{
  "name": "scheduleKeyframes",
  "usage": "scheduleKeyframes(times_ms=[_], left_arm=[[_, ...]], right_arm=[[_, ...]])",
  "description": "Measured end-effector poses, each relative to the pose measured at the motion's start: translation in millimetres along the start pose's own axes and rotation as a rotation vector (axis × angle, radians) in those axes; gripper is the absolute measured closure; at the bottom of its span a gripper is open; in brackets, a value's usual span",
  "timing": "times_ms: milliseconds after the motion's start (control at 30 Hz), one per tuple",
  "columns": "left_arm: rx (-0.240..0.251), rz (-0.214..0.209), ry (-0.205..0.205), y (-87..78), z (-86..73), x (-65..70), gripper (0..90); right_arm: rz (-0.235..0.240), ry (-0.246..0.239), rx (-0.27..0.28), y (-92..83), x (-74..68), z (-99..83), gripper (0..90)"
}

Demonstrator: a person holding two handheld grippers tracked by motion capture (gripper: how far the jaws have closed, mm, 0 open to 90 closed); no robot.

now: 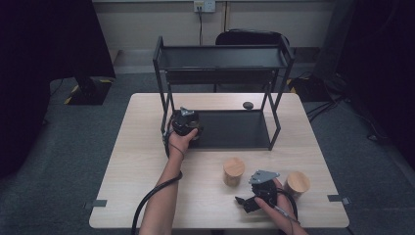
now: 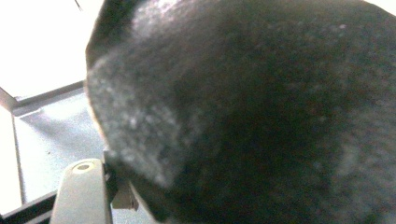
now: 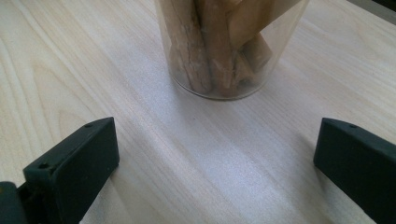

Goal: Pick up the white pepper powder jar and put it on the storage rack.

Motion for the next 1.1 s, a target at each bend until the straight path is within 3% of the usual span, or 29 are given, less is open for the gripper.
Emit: scheduleKeyframes(times_ms=[200, 500, 1100], left_arm=[[0.002, -0.008, -0.02, -0.1, -0.8, 0.0, 28.6], [-0.005, -0.025, -0.058, -0.6, -6.0, -0.6, 14.1], [0.015, -0.071, -0.096, -10.9, -9.7, 6.0, 1.8]], right_arm=[[0.0, 0.0, 0.0, 0.0, 0.0, 0.0, 0.0], [0.0, 0.0, 0.0, 0.0, 0.0, 0.0, 0.0], [0.0, 0.001, 0.001, 0.0, 0.0, 0.0, 0.0]])
Point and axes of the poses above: each handheld gripper's, and its own axes: y roughly forward along the jaws, z roughly out of its top, x roughly to its right, the point moved 7 cm from there along y, roughly forward along the jaws, and after that the axes turned 4 degrees about -x, right-handed, at the moved point
